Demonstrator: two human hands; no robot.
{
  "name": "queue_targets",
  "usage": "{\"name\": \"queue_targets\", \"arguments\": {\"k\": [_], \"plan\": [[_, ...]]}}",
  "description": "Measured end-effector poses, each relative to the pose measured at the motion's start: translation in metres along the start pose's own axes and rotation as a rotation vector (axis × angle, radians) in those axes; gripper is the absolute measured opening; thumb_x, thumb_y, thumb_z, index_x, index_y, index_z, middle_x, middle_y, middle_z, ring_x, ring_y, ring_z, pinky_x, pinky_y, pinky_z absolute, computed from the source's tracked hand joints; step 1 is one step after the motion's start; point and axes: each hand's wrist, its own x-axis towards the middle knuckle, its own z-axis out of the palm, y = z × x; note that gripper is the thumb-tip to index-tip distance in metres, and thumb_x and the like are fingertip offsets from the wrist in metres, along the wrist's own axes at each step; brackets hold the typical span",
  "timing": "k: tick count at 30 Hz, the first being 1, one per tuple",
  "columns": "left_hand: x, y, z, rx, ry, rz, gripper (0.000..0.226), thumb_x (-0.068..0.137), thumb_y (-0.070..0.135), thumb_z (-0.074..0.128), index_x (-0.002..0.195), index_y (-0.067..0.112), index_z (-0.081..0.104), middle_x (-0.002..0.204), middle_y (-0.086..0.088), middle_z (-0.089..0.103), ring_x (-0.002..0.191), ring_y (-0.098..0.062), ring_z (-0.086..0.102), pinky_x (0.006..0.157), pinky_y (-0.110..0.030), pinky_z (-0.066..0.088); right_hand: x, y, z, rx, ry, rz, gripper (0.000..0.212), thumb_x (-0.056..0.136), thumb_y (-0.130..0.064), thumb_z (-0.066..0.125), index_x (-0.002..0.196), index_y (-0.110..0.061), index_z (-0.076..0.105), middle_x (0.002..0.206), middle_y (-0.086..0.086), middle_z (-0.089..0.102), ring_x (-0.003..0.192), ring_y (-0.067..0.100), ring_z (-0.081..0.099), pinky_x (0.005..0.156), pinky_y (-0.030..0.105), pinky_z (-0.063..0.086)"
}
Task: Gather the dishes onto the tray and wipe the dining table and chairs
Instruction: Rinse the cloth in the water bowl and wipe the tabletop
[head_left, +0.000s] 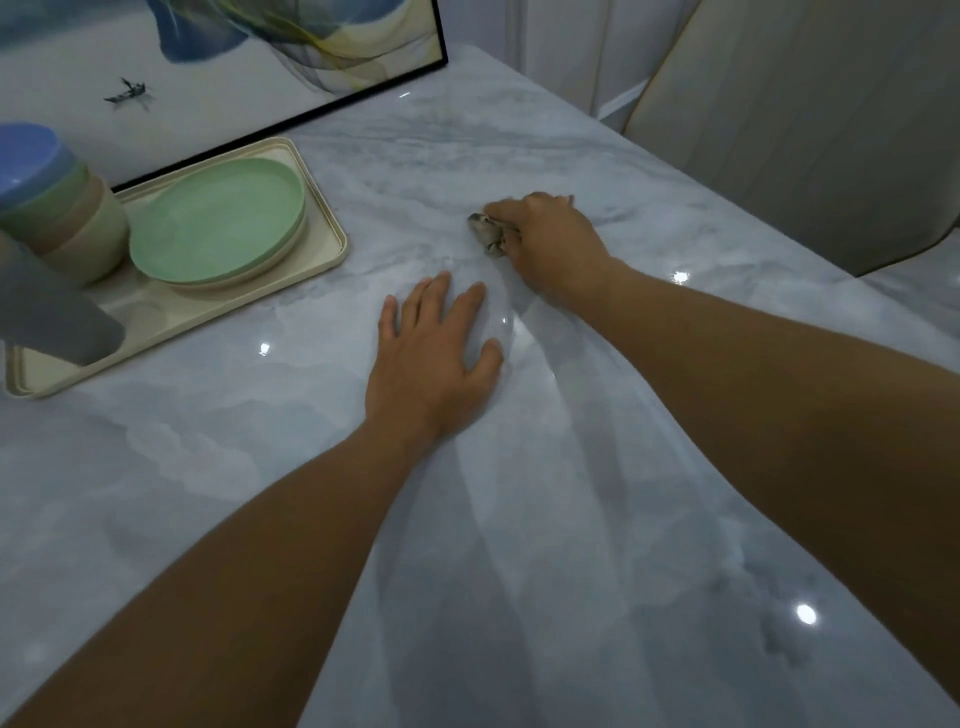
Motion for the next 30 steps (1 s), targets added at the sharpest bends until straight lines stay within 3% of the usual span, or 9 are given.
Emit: {"name": "queue_targets", "arguments": {"k": [9, 13, 17, 20, 24, 30], "plan": [[-0.004, 0.003, -0.003, 0.022, -0.014, 0.011, 0.068, 0.096, 0.053, 0.033, 0.161, 0.032, 0.033, 0.173, -0.009, 0.019, 0.159, -0.026, 0.017, 0.129, -0.054, 0.002, -0.097, 0.02, -0.035, -0.001, -0.031, 0.057, 0.036, 0.095, -0.011, 0.058, 0.127, -0.019, 0.071, 0.115, 0.019, 0.067, 0.101, 0.036, 0.064, 0.089, 0.045, 0.052], [-0.006, 0.01, -0.008, 0.246, 0.057, 0.049, 0.061, 0.097, 0.04, 0.037, 0.157, 0.026, 0.039, 0.169, -0.013, 0.026, 0.153, -0.034, 0.027, 0.125, -0.059, 0.014, -0.142, 0.025, -0.045, -0.012, -0.05, 0.073, 0.034, 0.094, -0.012, 0.059, 0.126, -0.019, 0.071, 0.113, 0.019, 0.067, 0.099, 0.037, 0.066, 0.087, 0.045, 0.054], [-0.012, 0.039, -0.014, 0.427, -0.043, 0.012, 0.056, 0.108, 0.029, 0.03, 0.162, 0.019, 0.022, 0.171, -0.015, 0.017, 0.156, -0.037, 0.018, 0.125, -0.06, 0.012, -0.188, 0.023, -0.054, 0.001, -0.045, 0.094, 0.036, 0.093, -0.011, 0.061, 0.127, -0.018, 0.071, 0.114, 0.019, 0.068, 0.099, 0.038, 0.066, 0.083, 0.046, 0.056], [-0.039, 0.068, -0.018, 0.289, 0.0, -0.114, 0.053, 0.101, 0.018, 0.041, 0.154, 0.016, 0.037, 0.163, -0.014, 0.032, 0.149, -0.035, 0.03, 0.119, -0.053, 0.024, -0.224, 0.017, -0.061, 0.023, -0.044, 0.124, 0.041, 0.091, -0.012, 0.062, 0.131, -0.02, 0.069, 0.122, 0.017, 0.067, 0.107, 0.038, 0.065, 0.084, 0.042, 0.056], [-0.123, 0.087, -0.027, 0.051, 0.082, -0.01, 0.042, 0.086, 0.024, 0.05, 0.125, 0.015, 0.065, 0.131, -0.011, 0.06, 0.117, -0.034, 0.056, 0.091, -0.045, 0.045, -0.264, 0.01, -0.066, 0.04, -0.056, 0.134, 0.043, 0.09, -0.012, 0.064, 0.133, -0.018, 0.067, 0.128, 0.015, 0.067, 0.115, 0.038, 0.062, 0.087, 0.04, 0.053], [-0.282, 0.069, -0.039, -0.033, 0.072, -0.089, 0.03, 0.076, 0.025, 0.053, 0.101, 0.018, 0.069, 0.111, -0.003, 0.062, 0.098, -0.03, 0.06, 0.075, -0.039, 0.047, -0.315, -0.019, -0.076, 0.044, -0.147, 0.188, 0.047, 0.092, -0.014, 0.065, 0.139, -0.02, 0.063, 0.126, 0.02, 0.06, 0.115, 0.044, 0.054, 0.093, 0.045, 0.049]]}}
